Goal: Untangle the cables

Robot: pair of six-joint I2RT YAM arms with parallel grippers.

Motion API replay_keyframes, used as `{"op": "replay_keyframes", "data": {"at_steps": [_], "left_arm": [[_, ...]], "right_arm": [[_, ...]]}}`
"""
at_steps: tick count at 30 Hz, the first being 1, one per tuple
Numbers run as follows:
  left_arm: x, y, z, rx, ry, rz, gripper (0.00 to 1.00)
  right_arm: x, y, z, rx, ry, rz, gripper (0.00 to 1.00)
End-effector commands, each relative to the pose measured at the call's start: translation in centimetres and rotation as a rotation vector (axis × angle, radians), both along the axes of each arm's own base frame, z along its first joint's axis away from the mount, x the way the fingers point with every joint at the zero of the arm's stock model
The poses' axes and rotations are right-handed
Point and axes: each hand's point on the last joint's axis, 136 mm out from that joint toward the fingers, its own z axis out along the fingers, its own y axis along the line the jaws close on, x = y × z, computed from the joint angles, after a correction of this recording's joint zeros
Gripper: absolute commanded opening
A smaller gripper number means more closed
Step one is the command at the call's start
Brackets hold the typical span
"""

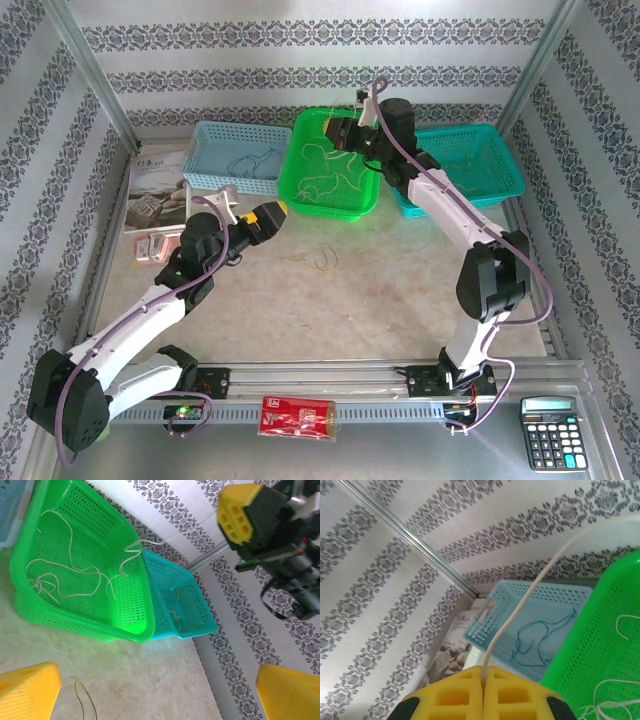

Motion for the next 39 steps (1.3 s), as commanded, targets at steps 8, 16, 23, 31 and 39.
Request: {"op": "replay_keyframes", "data": {"at_steps": [8, 16, 23, 31, 39], "left_arm": [[-0.3, 0.7, -0.3, 0.043, 0.002, 0.008, 1.0], [-0.2, 0.7, -1.0, 0.053, 0.019, 0.005, 1.0], [-0.6, 0.9, -3.1, 0.091, 0.057, 0.005, 1.0], [-1.2, 2.1, -6.7, 0.153, 0.141, 0.045, 1.0], [-1.4, 2.9, -8.3, 0.171, 0.171, 0.081, 1.0]], "right_arm": [[1.3, -0.9, -4.0, -0.069, 0.066, -0.004, 0.59], [-3.8, -1.7, -1.7, -0.085, 0.024, 0.019, 0.61], [-11.2, -0.8, -5.3, -0.181, 0.039, 0.041, 0.61], [-17.3, -0.1, -15.1, -0.32, 0.171, 0.013, 0.6], [-19.1, -0.5, -23.3, -0.442, 0.319, -0.048, 0.5]]}}
